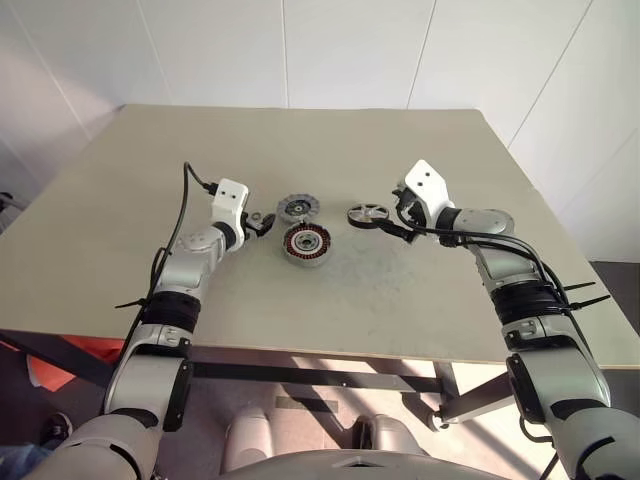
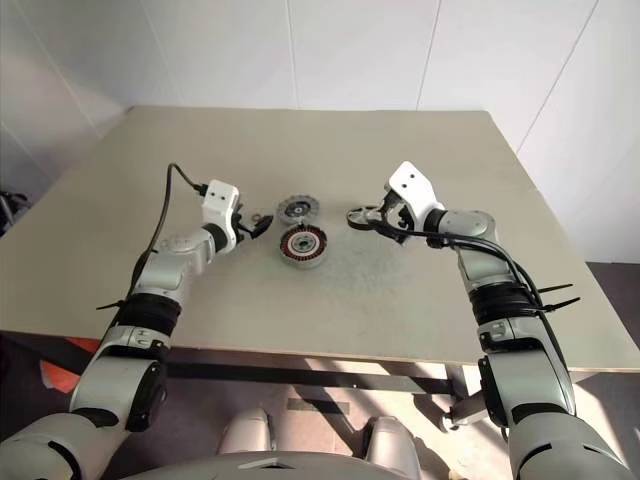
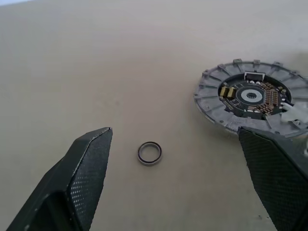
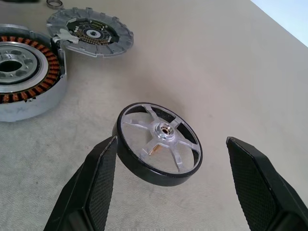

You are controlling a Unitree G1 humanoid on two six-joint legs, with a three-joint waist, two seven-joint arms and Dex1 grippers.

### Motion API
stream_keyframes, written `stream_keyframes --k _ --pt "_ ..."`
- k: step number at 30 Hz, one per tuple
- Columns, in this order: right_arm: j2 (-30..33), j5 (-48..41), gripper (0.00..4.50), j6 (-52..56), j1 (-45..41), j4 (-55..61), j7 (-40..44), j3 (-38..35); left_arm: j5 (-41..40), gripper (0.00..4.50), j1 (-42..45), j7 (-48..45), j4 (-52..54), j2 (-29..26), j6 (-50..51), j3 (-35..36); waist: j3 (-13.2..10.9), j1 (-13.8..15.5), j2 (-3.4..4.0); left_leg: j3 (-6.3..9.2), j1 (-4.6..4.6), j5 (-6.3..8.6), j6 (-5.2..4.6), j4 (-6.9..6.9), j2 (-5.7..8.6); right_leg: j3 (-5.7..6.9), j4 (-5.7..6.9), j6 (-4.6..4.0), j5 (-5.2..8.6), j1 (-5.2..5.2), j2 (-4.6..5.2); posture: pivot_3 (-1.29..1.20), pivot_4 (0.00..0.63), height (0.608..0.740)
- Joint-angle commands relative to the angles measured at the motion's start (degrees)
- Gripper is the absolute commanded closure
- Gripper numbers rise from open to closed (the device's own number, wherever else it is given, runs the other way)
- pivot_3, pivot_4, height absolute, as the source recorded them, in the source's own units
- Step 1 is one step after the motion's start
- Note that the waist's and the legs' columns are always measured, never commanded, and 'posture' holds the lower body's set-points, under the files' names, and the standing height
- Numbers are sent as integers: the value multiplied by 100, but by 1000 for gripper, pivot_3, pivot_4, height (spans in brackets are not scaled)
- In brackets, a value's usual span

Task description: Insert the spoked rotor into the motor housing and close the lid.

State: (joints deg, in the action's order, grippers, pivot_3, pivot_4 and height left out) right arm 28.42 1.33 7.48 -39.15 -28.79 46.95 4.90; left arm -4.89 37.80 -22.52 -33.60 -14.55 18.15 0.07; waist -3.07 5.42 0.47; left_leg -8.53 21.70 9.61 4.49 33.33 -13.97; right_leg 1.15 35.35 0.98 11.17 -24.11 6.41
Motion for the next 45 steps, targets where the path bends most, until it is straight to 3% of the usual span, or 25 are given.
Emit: stream_keyframes --k 1,17,26,37,42,45 --pt "47 -68 413 -50 -89 173 -73 -90 108 115 213 111 -140 8 -101 -3 0 2 0 0 0 0 0 0 0 0 0 0 0 0 0 0 0 740" --pt "-8 -93 413 -42 -102 135 -161 -85 60 115 667 824 -1141 65 -226 492 -1 22 -1 0 2 2 -4 0 0 2 -3 0 0 1 1 0 0 740" --pt "-74 -83 413 -35 -120 126 -192 -73 247 115 1313 969 -2357 240 -539 384 -1 39 -1 1 5 3 -6 0 2 4 -7 0 0 1 2 0 0 740" --pt "-66 -79 413 -38 -128 119 -272 -89 474 115 1609 871 -3070 364 -777 265 -1 75 -2 2 5 2 -8 0 8 6 -7 0 -1 5 9 0 0 740" --pt "-71 -75 413 -51 -150 93 -310 -96 522 1248 1594 811 -3121 406 -784 227 -1 101 -2 2 4 3 -12 0 11 7 -8 0 -1 8 13 0 0 740" --pt "-75 -72 413 -59 -167 71 -334 -94 545 1248 1571 790 -3122 404 -784 222 -1 101 -2 2 1 2 -12 0 11 7 -8 0 -1 9 12 0 0 740"
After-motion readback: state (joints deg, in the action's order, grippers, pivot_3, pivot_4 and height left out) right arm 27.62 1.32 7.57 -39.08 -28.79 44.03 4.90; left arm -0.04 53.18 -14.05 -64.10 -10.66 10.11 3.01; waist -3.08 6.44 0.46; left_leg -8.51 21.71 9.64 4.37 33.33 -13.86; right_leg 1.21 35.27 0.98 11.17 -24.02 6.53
